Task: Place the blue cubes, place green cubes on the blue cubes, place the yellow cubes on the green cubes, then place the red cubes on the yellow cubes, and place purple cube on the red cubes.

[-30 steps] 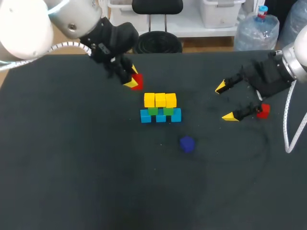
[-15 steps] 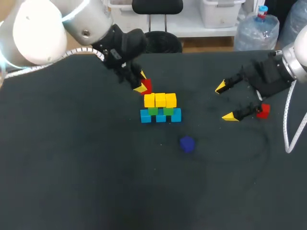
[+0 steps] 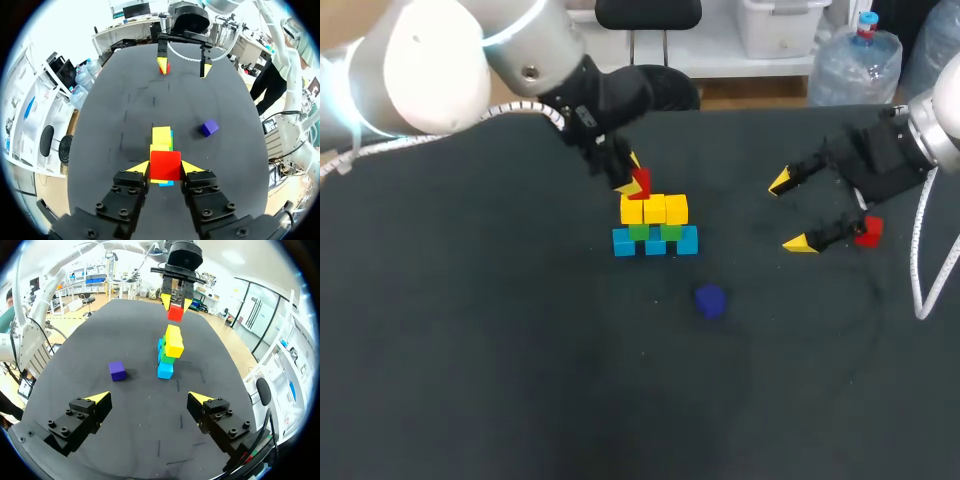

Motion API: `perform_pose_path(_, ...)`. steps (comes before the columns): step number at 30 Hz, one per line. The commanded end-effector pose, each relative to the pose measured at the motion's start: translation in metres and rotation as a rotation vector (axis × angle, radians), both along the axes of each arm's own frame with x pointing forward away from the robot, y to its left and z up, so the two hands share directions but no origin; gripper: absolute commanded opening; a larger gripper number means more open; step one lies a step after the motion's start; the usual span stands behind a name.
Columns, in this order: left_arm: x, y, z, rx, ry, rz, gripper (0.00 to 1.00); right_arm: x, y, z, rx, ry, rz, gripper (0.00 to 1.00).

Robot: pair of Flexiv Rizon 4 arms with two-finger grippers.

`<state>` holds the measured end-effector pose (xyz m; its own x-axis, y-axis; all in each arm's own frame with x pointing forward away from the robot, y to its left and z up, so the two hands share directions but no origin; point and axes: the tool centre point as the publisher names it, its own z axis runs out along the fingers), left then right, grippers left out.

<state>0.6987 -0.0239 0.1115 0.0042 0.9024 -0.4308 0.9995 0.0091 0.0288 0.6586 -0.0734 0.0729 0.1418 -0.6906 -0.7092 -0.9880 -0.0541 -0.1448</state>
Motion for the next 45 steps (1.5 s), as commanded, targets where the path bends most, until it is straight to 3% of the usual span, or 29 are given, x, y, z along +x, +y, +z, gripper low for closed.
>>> perform_pose_path(1,0.004,-0.003,-0.003,0.008,0.008,-0.001,0.0,0.001,0.0,-0.001,0.002,0.0,0.001,1.0)
perform_pose_path(45,0.017,-0.006,-0.021,0.013,0.039,-0.013,0.0,0.001,0.0,-0.001,0.002,0.0,0.001,1.0)
